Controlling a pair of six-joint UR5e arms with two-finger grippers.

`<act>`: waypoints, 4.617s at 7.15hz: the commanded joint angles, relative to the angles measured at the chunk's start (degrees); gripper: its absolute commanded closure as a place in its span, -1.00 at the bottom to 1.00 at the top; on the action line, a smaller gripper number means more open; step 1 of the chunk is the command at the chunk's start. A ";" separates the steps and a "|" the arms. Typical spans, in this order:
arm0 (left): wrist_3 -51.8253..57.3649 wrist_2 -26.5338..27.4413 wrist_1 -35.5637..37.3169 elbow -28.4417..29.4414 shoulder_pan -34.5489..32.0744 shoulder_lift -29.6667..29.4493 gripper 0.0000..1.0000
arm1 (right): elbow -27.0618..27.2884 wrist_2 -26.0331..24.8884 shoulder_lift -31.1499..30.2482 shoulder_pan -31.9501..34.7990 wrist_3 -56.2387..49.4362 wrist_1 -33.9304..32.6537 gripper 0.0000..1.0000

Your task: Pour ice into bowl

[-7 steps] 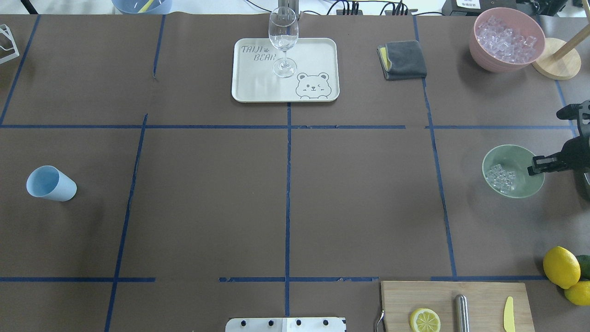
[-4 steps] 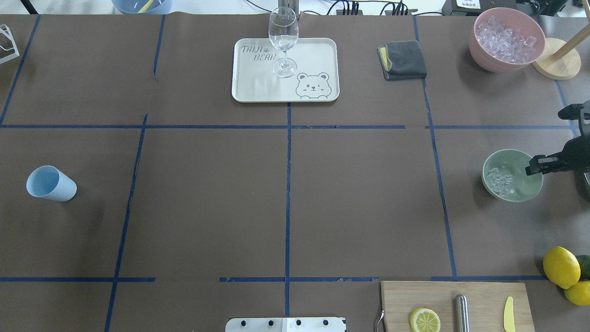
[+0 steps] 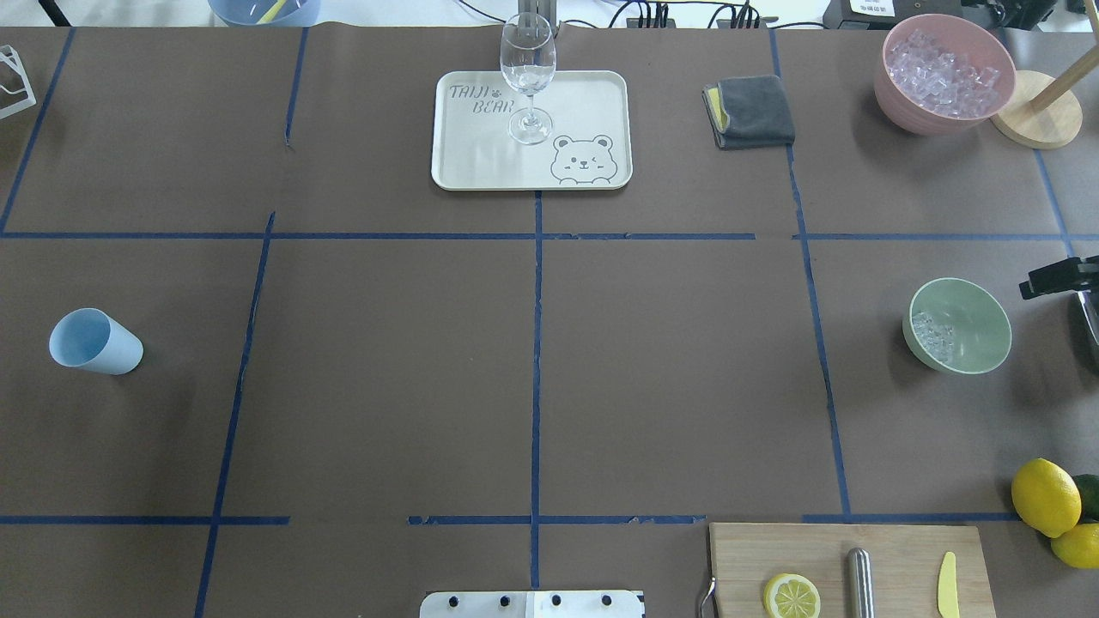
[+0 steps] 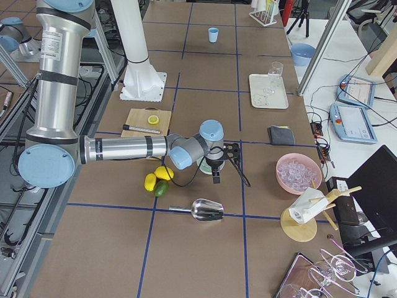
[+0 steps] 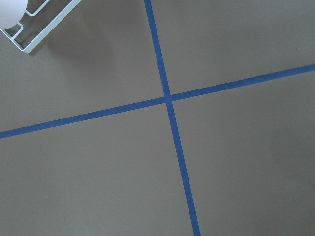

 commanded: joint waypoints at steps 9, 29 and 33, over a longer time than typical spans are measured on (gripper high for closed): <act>-0.06 -0.26 0.24 0.59 -0.94 0.96 -1.00 | 2.85 8.76 0.50 23.36 -30.18 -27.79 -1.00; -0.58 -0.35 3.75 0.24 -2.78 0.35 -1.00 | 2.75 8.76 0.85 23.27 -26.58 -27.61 -1.00; -0.50 -0.18 3.58 0.50 -2.78 0.26 -1.00 | 2.84 8.76 0.85 23.27 -26.58 -27.61 -1.00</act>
